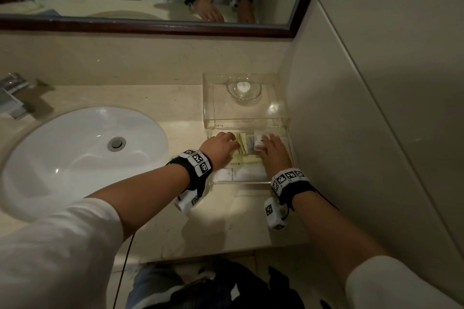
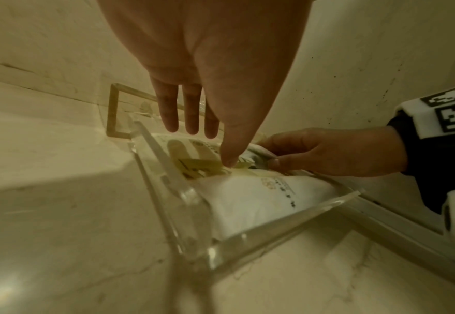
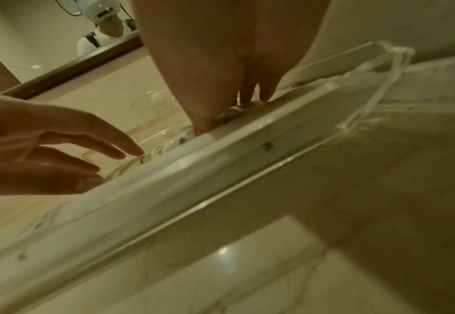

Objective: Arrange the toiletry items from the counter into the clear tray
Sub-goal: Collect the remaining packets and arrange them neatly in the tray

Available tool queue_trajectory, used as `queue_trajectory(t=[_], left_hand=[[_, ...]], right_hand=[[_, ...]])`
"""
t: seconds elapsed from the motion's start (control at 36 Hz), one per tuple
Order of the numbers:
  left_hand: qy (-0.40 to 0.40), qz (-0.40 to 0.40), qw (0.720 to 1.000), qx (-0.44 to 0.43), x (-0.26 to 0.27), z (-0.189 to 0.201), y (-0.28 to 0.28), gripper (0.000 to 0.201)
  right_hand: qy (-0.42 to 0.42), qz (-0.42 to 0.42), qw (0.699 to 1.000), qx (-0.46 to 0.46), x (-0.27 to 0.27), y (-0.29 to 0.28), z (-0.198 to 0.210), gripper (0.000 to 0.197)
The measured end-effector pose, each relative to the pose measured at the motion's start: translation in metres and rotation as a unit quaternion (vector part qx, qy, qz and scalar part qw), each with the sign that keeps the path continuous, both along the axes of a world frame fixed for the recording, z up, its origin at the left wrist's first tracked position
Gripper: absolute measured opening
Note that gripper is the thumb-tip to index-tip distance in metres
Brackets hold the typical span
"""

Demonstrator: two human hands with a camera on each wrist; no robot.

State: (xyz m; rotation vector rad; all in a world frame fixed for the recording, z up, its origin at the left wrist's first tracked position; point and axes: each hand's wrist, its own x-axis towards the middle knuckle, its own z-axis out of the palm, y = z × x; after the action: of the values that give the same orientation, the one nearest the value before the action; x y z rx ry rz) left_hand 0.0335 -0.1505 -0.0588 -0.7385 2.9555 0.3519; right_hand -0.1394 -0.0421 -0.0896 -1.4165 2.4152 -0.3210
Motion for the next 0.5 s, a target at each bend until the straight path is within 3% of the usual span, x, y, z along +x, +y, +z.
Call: queue_trajectory(t=[0.11,0.19,0.5], left_hand=[[-0.009,-0.003,1.000,-0.001,-0.001,-0.003,0.000,0.040],[-0.011,-0.003,1.000,-0.006,-0.001,-0.005,-0.002,0.042],[-0.009,-0.003,1.000,-0.016,-0.004,-0.007,-0.003,0.042]], right_hand=[[0.037,0.065,0.997,0.013,-0.010,0.002,-0.001,0.064],[0.083,0.102,0.991,0.034,-0.015,0.002,0.003,0.060],[0.147,0.114,0.979,0.079,-0.020,0.007,0.008,0.059]])
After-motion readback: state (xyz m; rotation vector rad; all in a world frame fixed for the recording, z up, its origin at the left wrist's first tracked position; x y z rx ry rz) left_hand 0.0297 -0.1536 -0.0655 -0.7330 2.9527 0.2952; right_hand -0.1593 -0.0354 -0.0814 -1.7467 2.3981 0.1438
